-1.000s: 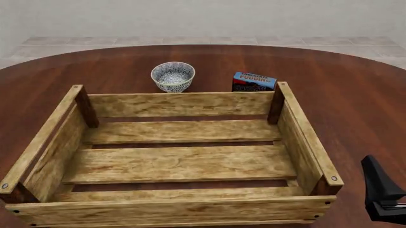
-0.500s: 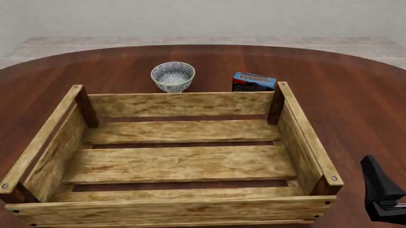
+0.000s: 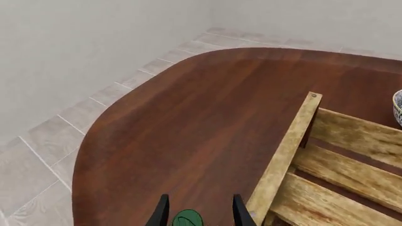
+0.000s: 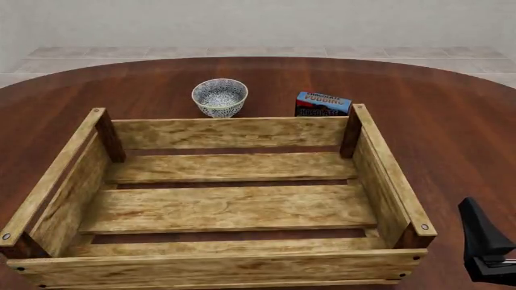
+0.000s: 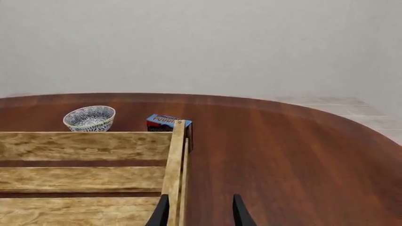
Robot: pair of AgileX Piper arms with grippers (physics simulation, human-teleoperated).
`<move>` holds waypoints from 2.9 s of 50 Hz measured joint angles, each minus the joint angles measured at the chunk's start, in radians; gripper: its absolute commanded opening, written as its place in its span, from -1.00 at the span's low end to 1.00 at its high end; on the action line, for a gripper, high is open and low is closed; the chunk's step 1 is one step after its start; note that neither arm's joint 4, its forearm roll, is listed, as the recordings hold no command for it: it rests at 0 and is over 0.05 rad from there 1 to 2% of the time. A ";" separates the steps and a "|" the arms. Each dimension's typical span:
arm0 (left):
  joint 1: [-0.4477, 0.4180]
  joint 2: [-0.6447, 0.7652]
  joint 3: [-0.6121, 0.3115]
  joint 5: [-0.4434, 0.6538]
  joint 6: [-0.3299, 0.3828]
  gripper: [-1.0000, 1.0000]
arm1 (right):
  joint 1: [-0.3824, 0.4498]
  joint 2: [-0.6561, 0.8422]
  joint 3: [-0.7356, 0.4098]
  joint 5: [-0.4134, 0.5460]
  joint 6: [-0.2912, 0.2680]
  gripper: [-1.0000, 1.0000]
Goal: Pick up the salad dressing and put it in the tray.
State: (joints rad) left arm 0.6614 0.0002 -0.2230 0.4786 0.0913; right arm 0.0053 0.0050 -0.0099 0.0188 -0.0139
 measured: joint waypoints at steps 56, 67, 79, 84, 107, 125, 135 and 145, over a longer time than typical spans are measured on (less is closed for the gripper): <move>0.090 0.000 0.211 -0.099 0.013 1.00 | -0.005 0.013 0.006 -0.008 0.000 1.00; 0.099 0.000 0.219 -0.099 0.010 1.00 | -0.007 0.015 0.005 -0.008 0.003 1.00; 0.107 0.001 0.222 -0.107 0.010 1.00 | -0.010 0.014 0.002 -0.004 0.005 1.00; 0.108 0.006 0.222 -0.114 0.009 1.00 | -0.011 0.015 0.002 -0.005 0.007 1.00; 0.099 0.063 0.223 -0.174 0.003 1.00 | -0.016 0.020 0.002 -0.010 0.010 1.00; 0.102 0.172 0.223 -0.274 0.006 1.00 | -0.019 0.022 0.002 -0.012 0.013 1.00; 0.119 0.264 0.223 -0.349 0.020 1.00 | -0.021 0.022 0.003 -0.012 0.014 1.00; 0.127 0.331 0.223 -0.395 0.028 1.00 | -0.022 0.020 0.003 -0.010 0.015 1.00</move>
State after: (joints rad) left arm 0.7881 0.3316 -0.0001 0.0838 0.1195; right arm -0.0171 0.0251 -0.0067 0.0084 0.0008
